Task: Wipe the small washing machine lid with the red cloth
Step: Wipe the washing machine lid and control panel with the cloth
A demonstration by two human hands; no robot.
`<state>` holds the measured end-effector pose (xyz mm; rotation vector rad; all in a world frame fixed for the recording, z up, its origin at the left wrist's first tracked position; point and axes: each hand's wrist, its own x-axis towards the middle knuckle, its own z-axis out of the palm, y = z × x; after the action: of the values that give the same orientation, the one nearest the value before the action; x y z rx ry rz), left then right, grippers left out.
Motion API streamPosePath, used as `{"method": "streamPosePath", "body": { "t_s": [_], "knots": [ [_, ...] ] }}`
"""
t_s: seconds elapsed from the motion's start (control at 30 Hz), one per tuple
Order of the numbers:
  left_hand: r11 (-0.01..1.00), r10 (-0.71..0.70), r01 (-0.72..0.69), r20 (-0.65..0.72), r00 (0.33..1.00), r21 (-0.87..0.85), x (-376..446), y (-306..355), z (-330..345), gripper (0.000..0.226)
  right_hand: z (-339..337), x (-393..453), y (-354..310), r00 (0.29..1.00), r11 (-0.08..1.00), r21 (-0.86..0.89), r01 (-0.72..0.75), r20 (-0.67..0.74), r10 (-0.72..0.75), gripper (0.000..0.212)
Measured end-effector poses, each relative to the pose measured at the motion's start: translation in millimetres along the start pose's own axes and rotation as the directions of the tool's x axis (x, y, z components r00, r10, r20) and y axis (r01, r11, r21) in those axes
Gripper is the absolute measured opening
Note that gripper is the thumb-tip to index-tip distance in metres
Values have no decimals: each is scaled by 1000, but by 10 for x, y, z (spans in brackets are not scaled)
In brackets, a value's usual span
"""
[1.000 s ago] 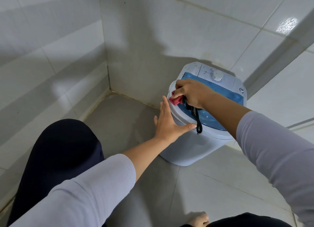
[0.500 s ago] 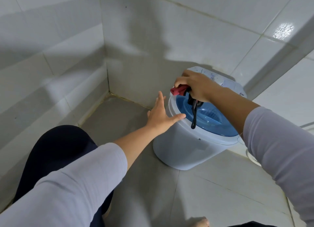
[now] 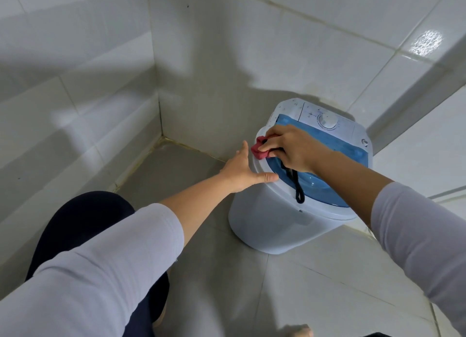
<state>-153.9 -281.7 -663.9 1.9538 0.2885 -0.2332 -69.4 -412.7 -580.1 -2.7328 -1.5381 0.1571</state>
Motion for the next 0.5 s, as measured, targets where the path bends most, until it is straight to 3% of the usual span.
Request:
{"method": "streamPosePath", "body": {
  "t_s": [0.2, 0.5],
  "knots": [
    [998, 36, -36, 8, 999, 41, -31, 47, -15, 143, 36, 228, 64, 997, 997, -44, -65, -51, 63, 33],
    [987, 42, -39, -17, 999, 153, -35, 93, -27, 129, -17, 491, 195, 972, 970, -95, -225, -91, 217, 42]
  ]
}}
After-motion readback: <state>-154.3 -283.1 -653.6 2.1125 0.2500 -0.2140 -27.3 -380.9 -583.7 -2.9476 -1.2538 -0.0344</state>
